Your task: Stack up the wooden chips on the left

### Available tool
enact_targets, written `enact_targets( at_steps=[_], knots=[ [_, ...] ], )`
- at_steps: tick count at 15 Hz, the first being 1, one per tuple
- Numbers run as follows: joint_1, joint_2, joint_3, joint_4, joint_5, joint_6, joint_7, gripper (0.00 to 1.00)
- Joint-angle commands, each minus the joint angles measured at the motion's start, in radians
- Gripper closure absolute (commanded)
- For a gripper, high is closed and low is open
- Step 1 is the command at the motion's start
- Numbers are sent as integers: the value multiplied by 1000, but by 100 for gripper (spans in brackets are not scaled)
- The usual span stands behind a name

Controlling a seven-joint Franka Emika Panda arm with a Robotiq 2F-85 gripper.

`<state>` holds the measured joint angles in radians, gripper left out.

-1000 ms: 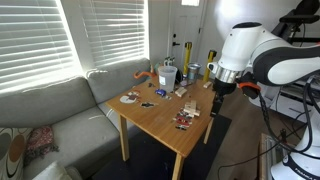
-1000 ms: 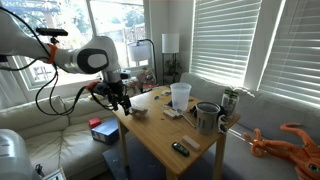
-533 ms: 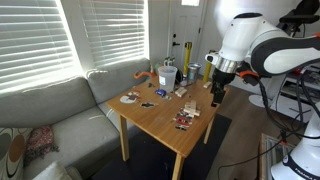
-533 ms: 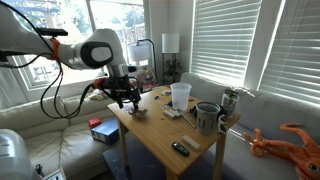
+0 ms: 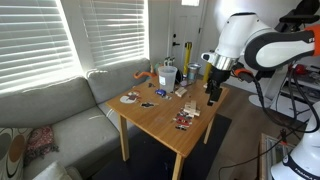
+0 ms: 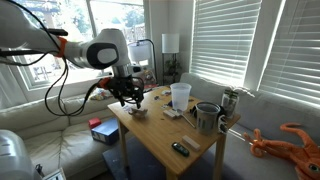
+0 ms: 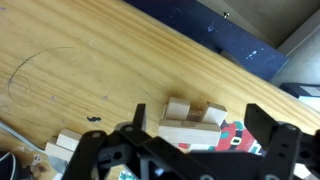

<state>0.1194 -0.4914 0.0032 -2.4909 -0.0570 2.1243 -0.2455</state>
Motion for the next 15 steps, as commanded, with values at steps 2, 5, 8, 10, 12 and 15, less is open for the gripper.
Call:
enact_targets(
  at_steps=[2, 5, 8, 10, 12, 15],
  knots=[
    [9, 5, -13, 5, 31, -5, -32, 0],
    [7, 11, -31, 7, 62, 2, -40, 0],
    [7, 27, -60, 8, 114, 31, -67, 0],
    [5, 39, -67, 10, 124, 47, -78, 0],
    [4, 53, -73, 13, 129, 59, -94, 0],
    [12, 80, -77, 21, 150, 73, -118, 0]
  ],
)
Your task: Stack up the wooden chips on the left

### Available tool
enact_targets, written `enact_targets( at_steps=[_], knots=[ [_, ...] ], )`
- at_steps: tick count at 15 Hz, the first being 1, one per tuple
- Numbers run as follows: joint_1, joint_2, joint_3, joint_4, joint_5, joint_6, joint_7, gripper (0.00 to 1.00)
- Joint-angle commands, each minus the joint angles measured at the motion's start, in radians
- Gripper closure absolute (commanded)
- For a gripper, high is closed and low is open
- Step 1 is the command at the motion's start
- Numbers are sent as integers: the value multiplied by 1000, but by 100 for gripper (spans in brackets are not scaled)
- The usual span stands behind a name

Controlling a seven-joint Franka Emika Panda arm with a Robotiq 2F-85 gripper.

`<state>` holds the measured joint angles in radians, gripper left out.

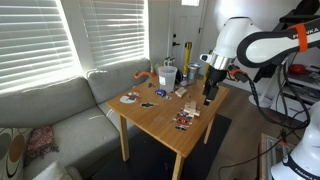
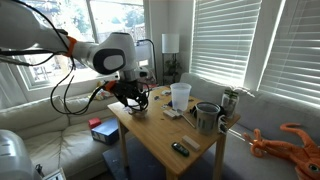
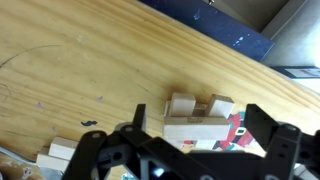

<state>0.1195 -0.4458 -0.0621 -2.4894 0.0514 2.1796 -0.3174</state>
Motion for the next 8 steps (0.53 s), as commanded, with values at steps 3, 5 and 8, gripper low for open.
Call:
enact_targets(
  at_steps=[3, 5, 8],
  knots=[
    [12, 61, -7, 30, 57, 31, -57, 0],
    [10, 75, -6, 38, 63, 38, -63, 0],
    [10, 96, -6, 53, 74, 40, -75, 0]
  ],
)
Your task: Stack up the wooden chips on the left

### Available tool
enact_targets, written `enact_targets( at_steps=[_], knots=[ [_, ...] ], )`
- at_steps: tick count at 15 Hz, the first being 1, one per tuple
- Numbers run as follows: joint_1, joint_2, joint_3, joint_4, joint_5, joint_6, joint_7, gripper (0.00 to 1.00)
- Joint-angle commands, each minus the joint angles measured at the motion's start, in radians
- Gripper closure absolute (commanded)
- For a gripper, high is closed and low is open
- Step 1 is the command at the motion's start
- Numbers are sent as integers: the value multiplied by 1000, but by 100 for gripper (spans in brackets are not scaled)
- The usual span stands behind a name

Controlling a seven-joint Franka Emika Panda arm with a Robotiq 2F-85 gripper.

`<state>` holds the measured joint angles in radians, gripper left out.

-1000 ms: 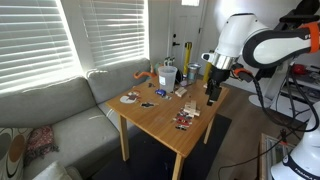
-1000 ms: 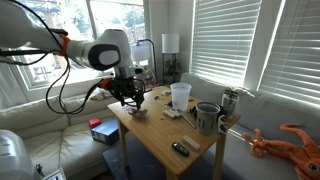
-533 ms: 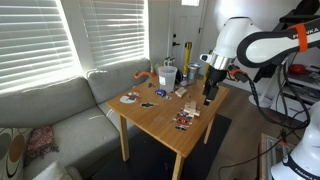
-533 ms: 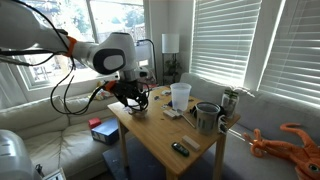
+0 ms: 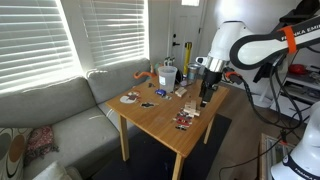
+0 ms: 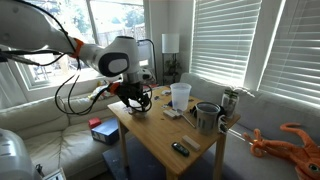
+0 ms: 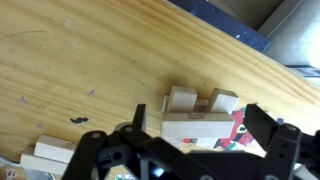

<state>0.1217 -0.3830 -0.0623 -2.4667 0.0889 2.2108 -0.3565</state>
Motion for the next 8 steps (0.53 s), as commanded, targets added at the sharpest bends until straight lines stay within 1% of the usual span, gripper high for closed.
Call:
enact_targets(
  at_steps=[1, 8],
  knots=[
    [8, 41, -4, 36, 39, 10, -39, 0],
    [11, 91, 4, 73, 72, 6, -57, 0]
  ],
)
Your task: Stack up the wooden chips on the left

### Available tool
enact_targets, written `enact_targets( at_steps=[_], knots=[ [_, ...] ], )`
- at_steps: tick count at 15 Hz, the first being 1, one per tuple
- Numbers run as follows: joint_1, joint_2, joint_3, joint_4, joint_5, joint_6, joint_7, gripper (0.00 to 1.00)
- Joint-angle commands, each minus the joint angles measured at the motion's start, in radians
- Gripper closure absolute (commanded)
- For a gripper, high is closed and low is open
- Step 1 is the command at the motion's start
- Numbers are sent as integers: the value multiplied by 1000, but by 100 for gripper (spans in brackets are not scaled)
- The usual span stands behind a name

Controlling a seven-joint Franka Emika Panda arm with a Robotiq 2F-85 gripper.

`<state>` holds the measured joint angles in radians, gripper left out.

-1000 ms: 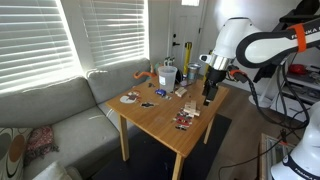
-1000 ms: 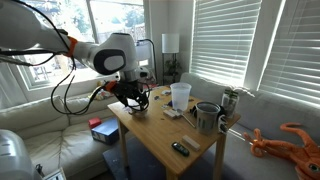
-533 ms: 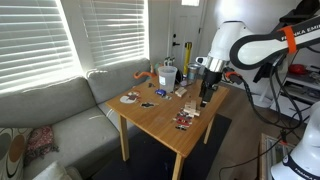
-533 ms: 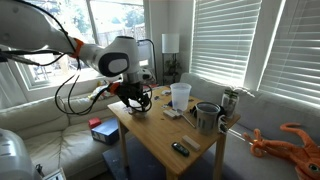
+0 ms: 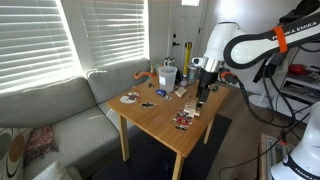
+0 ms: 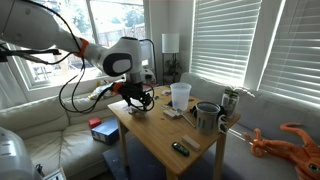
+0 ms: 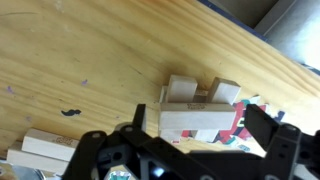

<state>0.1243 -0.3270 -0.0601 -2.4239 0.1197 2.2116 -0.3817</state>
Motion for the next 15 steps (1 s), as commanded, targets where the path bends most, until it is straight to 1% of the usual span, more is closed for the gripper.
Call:
enact_targets(
  at_steps=[1, 15],
  knots=[
    [8, 42, 4, 34, 43, 5, -32, 0],
    [-1, 110, 27, 78, 42, -1, -21, 0]
  ],
)
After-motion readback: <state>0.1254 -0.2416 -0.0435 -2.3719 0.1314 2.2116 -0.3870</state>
